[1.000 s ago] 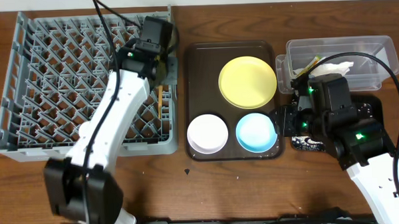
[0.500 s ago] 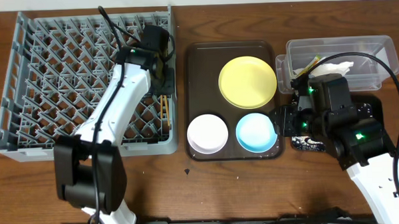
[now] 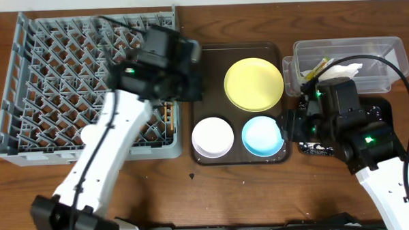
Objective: Sort waste into correct bins and load items into the dishwasher
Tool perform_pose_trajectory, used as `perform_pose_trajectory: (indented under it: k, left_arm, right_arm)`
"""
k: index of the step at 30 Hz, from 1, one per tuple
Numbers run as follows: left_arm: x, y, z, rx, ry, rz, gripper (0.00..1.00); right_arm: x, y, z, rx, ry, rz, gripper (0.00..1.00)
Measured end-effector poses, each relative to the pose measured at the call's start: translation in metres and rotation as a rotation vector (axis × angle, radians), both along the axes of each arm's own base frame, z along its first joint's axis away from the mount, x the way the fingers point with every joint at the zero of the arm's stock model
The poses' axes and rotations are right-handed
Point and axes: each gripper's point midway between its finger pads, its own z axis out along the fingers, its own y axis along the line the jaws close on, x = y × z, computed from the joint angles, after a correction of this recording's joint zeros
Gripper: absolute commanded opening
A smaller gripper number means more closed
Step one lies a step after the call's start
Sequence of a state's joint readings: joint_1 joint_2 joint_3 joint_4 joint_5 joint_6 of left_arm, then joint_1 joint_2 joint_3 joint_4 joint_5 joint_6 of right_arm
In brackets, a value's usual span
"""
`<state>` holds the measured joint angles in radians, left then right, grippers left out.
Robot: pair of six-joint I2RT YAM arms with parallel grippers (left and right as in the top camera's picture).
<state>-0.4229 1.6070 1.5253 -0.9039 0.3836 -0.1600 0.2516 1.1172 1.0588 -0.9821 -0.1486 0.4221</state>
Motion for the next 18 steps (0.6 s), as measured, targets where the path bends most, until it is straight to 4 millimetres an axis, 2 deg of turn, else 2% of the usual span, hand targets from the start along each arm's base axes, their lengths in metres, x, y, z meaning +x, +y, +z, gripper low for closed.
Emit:
perform_pose_trajectory:
  k: [6,8,11,13,18]
  left_arm:
    - [-0.019,-0.06,-0.045,0.045,0.059,-0.159,0.47]
    - [-0.023,-0.072,-0.062,0.073,0.074,-0.189,0.47]
    - [-0.026,-0.085,-0.088,0.126,0.088,-0.221,0.47]
    - [-0.028,-0.091,-0.104,0.161,0.098,-0.233,0.47]
    - [-0.025,-0.105,-0.138,0.209,0.096,-0.254,0.47]
  right_arm:
    - [0.01,-0.056,-0.003,-0.011,0.021,-0.246,0.73]
    - [0.012,-0.076,-0.003,-0.016,0.022,-0.321,0.78]
    - [0.012,-0.097,-0.003,-0.017,0.023,-0.404,0.79]
    - [0.012,-0.104,-0.003,-0.017,0.027,-0.431,0.79]
    - [0.01,-0.105,-0.004,-0.014,0.032,-0.434,0.79]
